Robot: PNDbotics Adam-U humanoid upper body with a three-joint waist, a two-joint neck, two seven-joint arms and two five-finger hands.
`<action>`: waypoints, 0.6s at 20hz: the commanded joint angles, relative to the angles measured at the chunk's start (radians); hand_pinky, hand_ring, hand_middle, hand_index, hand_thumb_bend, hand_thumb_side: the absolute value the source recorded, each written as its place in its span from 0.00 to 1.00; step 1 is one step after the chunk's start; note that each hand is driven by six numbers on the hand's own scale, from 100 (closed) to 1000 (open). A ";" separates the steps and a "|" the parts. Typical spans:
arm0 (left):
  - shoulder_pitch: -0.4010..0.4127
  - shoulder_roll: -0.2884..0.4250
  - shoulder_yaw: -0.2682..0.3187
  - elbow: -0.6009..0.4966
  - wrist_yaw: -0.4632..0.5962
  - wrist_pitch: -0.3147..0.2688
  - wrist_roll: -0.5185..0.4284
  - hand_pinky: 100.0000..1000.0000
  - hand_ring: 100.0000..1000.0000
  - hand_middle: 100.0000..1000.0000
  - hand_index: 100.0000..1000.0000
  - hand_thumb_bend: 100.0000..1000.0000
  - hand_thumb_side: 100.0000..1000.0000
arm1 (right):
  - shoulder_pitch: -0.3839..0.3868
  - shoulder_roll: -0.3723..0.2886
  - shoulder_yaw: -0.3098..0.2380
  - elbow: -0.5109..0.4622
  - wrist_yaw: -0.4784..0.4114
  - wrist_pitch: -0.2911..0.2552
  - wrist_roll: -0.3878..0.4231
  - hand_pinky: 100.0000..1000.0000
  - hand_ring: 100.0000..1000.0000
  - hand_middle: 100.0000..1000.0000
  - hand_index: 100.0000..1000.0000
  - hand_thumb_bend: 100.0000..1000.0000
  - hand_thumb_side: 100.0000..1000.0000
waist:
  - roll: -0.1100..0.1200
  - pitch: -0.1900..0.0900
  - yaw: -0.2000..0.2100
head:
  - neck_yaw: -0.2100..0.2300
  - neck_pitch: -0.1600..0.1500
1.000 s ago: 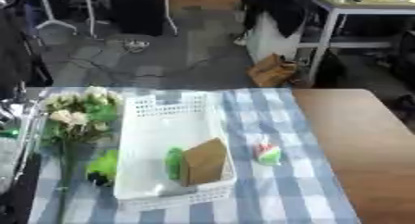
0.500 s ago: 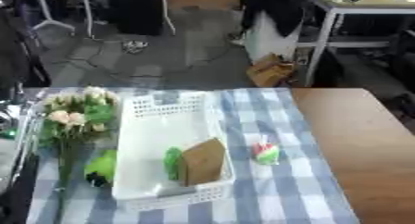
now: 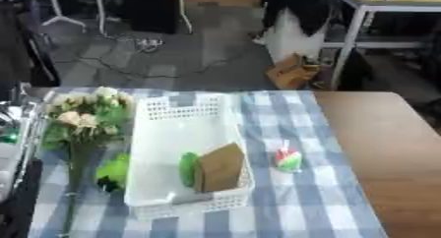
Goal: Pick up objects on the table and place them in the box.
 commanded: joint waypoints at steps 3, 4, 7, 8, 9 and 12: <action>-0.019 0.019 -0.011 -0.013 0.011 0.000 -0.014 0.75 0.99 0.95 1.00 0.00 0.81 | -0.110 -0.091 0.085 0.129 0.182 -0.040 0.216 0.87 0.90 0.88 0.89 0.00 1.00 | -0.020 -0.023 0.015 | -0.024 0.007; -0.020 0.017 -0.012 -0.013 0.013 0.000 -0.016 0.75 0.99 0.95 1.00 0.00 0.81 | -0.123 -0.091 0.101 0.168 0.206 -0.060 0.241 0.87 0.90 0.87 0.89 0.00 1.00 | -0.021 -0.024 0.018 | -0.028 0.007; -0.021 0.014 -0.016 -0.013 0.018 0.001 -0.022 0.75 0.99 0.95 1.00 0.00 0.81 | -0.156 -0.084 0.136 0.288 0.269 -0.127 0.299 0.87 0.89 0.87 0.88 0.00 1.00 | -0.023 -0.026 0.024 | -0.036 0.006; -0.022 0.013 -0.018 -0.013 0.020 0.001 -0.024 0.75 0.99 0.95 1.00 0.00 0.81 | -0.166 -0.083 0.157 0.337 0.296 -0.156 0.329 0.86 0.89 0.86 0.88 0.00 1.00 | -0.024 -0.026 0.027 | -0.039 0.006; -0.022 0.012 -0.019 -0.013 0.021 0.001 -0.026 0.75 0.99 0.95 1.00 0.00 0.81 | -0.178 -0.080 0.177 0.392 0.324 -0.193 0.364 0.86 0.89 0.86 0.88 0.00 1.00 | -0.024 -0.027 0.029 | -0.042 0.007; -0.024 0.009 -0.023 -0.013 0.025 0.002 -0.031 0.75 0.99 0.94 1.00 0.00 0.81 | -0.205 -0.067 0.219 0.560 0.401 -0.303 0.450 0.85 0.88 0.87 0.88 0.00 1.00 | -0.025 -0.026 0.035 | -0.050 0.006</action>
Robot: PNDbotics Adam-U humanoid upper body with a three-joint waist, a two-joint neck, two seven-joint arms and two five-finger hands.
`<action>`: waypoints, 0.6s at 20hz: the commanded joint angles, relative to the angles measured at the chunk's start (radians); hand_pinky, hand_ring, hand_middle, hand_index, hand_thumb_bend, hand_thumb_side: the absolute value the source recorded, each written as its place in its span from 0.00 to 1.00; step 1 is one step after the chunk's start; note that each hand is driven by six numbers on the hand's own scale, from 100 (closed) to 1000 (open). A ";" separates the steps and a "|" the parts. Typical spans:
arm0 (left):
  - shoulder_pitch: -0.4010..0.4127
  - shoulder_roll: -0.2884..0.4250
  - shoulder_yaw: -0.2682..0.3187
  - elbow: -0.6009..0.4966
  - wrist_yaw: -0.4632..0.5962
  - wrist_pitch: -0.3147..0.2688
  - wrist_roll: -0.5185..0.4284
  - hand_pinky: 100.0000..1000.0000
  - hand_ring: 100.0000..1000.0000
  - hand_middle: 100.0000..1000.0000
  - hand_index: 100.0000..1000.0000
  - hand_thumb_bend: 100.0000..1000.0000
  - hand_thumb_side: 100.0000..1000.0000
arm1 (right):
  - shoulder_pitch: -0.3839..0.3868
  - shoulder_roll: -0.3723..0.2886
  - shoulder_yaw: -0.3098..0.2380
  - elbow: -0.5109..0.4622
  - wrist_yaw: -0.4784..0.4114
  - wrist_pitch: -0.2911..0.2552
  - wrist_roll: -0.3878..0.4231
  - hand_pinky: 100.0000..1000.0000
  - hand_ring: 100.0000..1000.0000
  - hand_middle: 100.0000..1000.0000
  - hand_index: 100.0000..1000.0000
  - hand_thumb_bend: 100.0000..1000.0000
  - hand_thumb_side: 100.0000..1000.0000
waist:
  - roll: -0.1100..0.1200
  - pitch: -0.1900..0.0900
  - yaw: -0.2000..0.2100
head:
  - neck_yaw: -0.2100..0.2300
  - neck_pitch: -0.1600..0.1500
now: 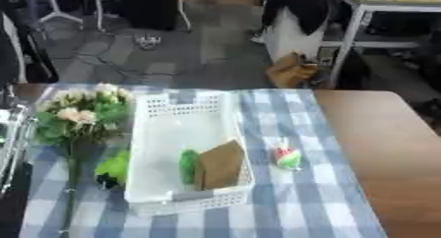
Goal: Pick up objects on the table and place them in the box.
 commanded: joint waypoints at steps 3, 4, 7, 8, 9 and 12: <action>-0.022 0.007 -0.005 -0.013 0.010 0.001 -0.010 0.75 0.99 0.94 1.00 0.00 0.81 | -0.062 0.022 0.037 0.286 0.132 -0.165 0.121 0.85 0.89 0.87 0.88 0.01 1.00 | -0.014 -0.025 0.007 | -0.017 -0.002; -0.022 0.006 -0.006 -0.013 0.010 0.001 -0.012 0.75 0.99 0.94 1.00 0.00 0.80 | -0.070 0.035 0.035 0.337 0.152 -0.188 0.138 0.84 0.89 0.87 0.88 0.02 1.00 | -0.014 -0.024 0.009 | -0.021 -0.001; -0.023 0.003 -0.008 -0.013 0.013 0.001 -0.015 0.75 0.99 0.94 1.00 0.00 0.80 | -0.091 0.070 0.022 0.459 0.200 -0.234 0.181 0.84 0.89 0.87 0.88 0.03 1.00 | -0.012 -0.024 0.012 | -0.030 0.002; -0.024 0.001 -0.009 -0.013 0.014 0.001 -0.015 0.75 0.99 0.94 1.00 0.00 0.80 | -0.095 0.080 0.019 0.491 0.214 -0.242 0.194 0.83 0.88 0.87 0.88 0.04 0.97 | -0.012 -0.024 0.014 | -0.034 0.004; -0.025 0.000 -0.009 -0.013 0.015 0.001 -0.016 0.75 0.99 0.94 1.00 0.00 0.80 | -0.100 0.092 0.015 0.526 0.229 -0.248 0.210 0.83 0.88 0.87 0.88 0.04 0.97 | -0.012 -0.024 0.015 | -0.038 0.005; -0.030 -0.008 -0.011 -0.013 0.018 0.001 -0.018 0.74 0.99 0.94 1.00 0.00 0.80 | -0.121 0.143 0.002 0.683 0.273 -0.251 0.339 0.77 0.87 0.84 0.86 0.03 0.86 | -0.012 -0.021 0.024 | -0.066 0.013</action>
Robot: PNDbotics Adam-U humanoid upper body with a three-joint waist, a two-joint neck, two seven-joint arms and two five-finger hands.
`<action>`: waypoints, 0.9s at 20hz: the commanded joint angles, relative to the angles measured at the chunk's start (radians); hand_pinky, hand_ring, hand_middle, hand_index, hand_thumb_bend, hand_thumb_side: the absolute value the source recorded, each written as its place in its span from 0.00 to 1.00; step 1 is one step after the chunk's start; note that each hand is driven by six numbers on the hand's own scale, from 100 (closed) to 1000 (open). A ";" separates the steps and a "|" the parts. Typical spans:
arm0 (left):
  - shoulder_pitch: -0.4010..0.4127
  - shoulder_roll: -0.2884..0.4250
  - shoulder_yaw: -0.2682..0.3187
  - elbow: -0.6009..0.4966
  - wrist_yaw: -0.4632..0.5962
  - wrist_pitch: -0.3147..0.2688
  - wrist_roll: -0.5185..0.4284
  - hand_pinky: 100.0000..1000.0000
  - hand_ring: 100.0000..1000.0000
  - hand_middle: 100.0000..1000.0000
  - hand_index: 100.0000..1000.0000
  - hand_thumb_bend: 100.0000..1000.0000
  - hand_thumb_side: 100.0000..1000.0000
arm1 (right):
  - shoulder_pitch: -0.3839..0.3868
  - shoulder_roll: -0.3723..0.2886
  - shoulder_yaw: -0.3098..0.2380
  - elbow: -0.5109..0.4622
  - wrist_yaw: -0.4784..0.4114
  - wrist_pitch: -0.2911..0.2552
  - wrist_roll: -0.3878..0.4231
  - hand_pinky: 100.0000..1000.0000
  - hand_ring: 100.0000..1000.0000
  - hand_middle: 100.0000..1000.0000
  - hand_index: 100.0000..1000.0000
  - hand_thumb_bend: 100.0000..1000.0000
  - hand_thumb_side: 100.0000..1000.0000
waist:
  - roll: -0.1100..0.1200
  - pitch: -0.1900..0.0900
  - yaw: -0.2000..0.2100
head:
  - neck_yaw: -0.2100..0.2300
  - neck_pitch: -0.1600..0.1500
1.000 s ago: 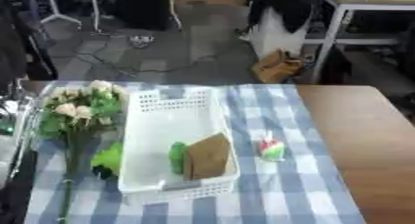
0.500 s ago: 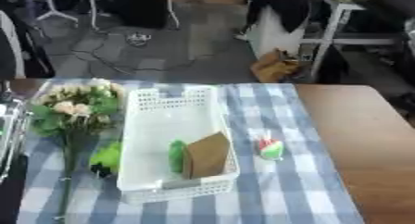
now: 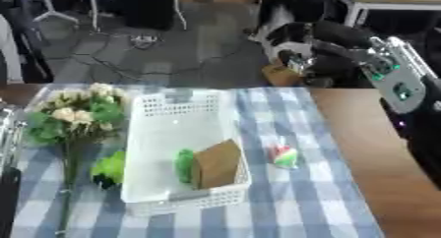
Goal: Pick up objects on the table and place them in the box.
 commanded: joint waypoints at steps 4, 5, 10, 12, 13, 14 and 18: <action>-0.030 -0.006 -0.008 -0.013 0.011 -0.002 -0.010 0.74 0.99 0.94 1.00 0.00 0.80 | -0.069 0.064 -0.060 0.236 0.039 -0.033 0.301 0.79 0.88 0.85 0.85 0.04 0.84 | -0.012 -0.017 0.011 | -0.039 0.016; -0.033 -0.008 -0.009 -0.013 0.012 -0.002 -0.011 0.74 0.99 0.94 1.00 0.00 0.80 | -0.074 0.070 -0.069 0.257 0.036 -0.028 0.341 0.79 0.88 0.85 0.85 0.04 0.84 | -0.012 -0.016 0.013 | -0.041 0.018; -0.040 -0.015 -0.012 -0.013 0.018 -0.004 -0.015 0.74 0.99 0.94 1.00 0.00 0.80 | -0.089 0.077 -0.085 0.320 0.046 0.009 0.426 0.84 0.94 0.90 0.88 0.03 0.82 | -0.013 -0.010 0.021 | -0.046 0.018; -0.042 -0.017 -0.013 -0.013 0.019 -0.004 -0.016 0.74 0.99 0.94 1.00 0.00 0.80 | -0.090 0.075 -0.091 0.337 0.075 0.020 0.429 0.85 0.96 0.92 0.91 0.08 0.83 | -0.014 -0.009 0.023 | -0.047 0.019; -0.043 -0.018 -0.013 -0.013 0.020 -0.004 -0.016 0.74 0.99 0.94 1.00 0.00 0.80 | -0.088 0.075 -0.096 0.340 0.088 0.025 0.429 0.85 0.96 0.92 0.91 0.08 0.83 | -0.013 -0.008 0.023 | -0.047 0.019; -0.043 -0.018 -0.013 -0.013 0.020 -0.004 -0.017 0.74 0.99 0.94 1.00 0.00 0.80 | -0.087 0.075 -0.100 0.342 0.100 0.030 0.430 0.85 0.97 0.94 0.94 0.11 0.82 | -0.013 -0.008 0.023 | -0.047 0.019; -0.045 -0.019 -0.015 -0.013 0.021 -0.004 -0.019 0.74 0.99 0.94 1.00 0.00 0.79 | -0.080 0.077 -0.112 0.363 0.154 0.078 0.430 0.83 0.98 0.94 0.98 0.11 0.86 | -0.011 -0.006 0.022 | -0.047 0.020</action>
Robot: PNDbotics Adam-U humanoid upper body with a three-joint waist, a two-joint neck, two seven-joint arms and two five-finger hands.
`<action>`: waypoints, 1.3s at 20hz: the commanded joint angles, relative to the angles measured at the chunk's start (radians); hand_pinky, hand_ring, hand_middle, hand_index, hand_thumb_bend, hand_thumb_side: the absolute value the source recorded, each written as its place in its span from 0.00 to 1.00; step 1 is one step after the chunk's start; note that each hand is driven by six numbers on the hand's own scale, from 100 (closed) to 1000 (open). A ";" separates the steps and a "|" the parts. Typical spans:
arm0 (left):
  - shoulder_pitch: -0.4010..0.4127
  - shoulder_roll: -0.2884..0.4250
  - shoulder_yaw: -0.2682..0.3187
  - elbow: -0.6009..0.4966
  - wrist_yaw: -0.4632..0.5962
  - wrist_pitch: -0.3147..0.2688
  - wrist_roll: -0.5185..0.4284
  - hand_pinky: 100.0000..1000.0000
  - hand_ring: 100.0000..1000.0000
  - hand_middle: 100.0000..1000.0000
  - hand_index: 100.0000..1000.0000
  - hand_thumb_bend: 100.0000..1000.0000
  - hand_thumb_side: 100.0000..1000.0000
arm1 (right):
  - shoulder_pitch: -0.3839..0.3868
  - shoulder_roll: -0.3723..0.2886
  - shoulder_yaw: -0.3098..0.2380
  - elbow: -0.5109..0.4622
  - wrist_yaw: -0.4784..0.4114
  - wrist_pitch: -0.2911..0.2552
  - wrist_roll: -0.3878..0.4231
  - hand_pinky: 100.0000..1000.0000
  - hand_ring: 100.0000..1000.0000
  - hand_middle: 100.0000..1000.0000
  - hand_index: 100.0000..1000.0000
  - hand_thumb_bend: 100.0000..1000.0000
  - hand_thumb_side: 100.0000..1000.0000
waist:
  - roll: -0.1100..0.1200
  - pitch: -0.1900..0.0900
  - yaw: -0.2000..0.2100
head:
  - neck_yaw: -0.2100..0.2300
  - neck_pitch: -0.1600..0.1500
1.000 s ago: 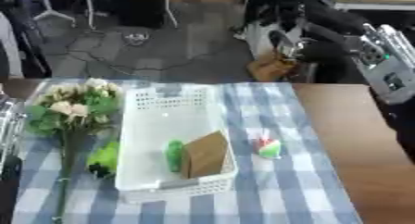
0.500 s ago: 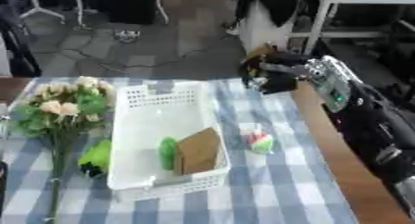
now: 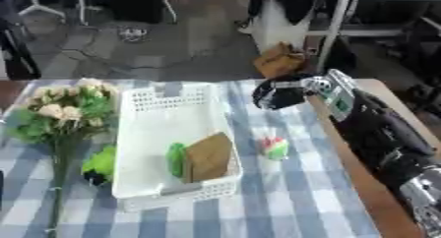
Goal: Pick up objects on the table and place them in the box.
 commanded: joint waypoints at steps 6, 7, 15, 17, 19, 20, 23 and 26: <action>-0.029 0.003 -0.004 -0.013 0.005 -0.001 -0.006 0.74 0.99 0.94 1.00 0.00 0.79 | -0.001 -0.012 -0.036 0.037 0.085 -0.052 0.171 0.81 0.97 0.92 0.96 0.16 0.85 | -0.007 -0.001 0.002 | -0.002 -0.005; -0.029 0.003 -0.005 -0.013 0.005 -0.001 -0.007 0.74 0.99 0.94 1.00 0.00 0.79 | 0.007 -0.014 -0.039 0.039 0.084 -0.054 0.165 0.81 0.96 0.91 0.96 0.17 0.83 | -0.006 0.001 0.002 | 0.001 -0.004; -0.034 0.000 -0.007 -0.013 0.006 0.000 -0.011 0.74 0.99 0.94 1.00 0.00 0.79 | 0.043 -0.022 -0.049 0.054 0.034 -0.077 0.160 0.79 0.94 0.89 0.96 0.22 0.73 | -0.002 0.008 0.004 | 0.006 0.011; -0.035 -0.001 -0.007 -0.013 0.007 0.000 -0.011 0.74 0.99 0.94 1.00 0.00 0.79 | 0.051 -0.022 -0.048 0.055 0.026 -0.074 0.174 0.79 0.94 0.89 0.96 0.23 0.72 | -0.001 0.009 0.006 | 0.008 0.013; -0.036 -0.002 -0.006 -0.013 0.006 0.000 -0.010 0.74 0.99 0.94 1.00 0.00 0.79 | 0.057 -0.022 -0.047 0.052 0.023 -0.073 0.178 0.79 0.94 0.89 0.96 0.23 0.72 | -0.001 0.009 0.006 | 0.011 0.013; -0.036 -0.002 -0.006 -0.013 0.006 0.001 -0.010 0.74 0.99 0.94 1.00 0.00 0.79 | 0.058 -0.022 -0.046 0.051 0.022 -0.073 0.179 0.79 0.94 0.89 0.96 0.23 0.72 | -0.001 0.009 0.006 | 0.011 0.013; -0.034 -0.001 -0.005 -0.013 0.005 0.003 -0.009 0.74 0.99 0.94 0.99 0.00 0.79 | 0.068 -0.024 -0.036 0.044 0.018 -0.084 0.174 0.77 0.92 0.90 1.00 0.29 0.69 | -0.002 0.007 0.005 | 0.020 0.020; -0.034 -0.001 -0.007 -0.013 0.005 0.004 -0.009 0.74 0.99 0.94 0.99 0.00 0.79 | 0.072 -0.020 -0.034 0.045 0.010 -0.087 0.173 0.76 0.92 0.89 0.99 0.30 0.69 | -0.002 0.006 0.006 | 0.020 0.022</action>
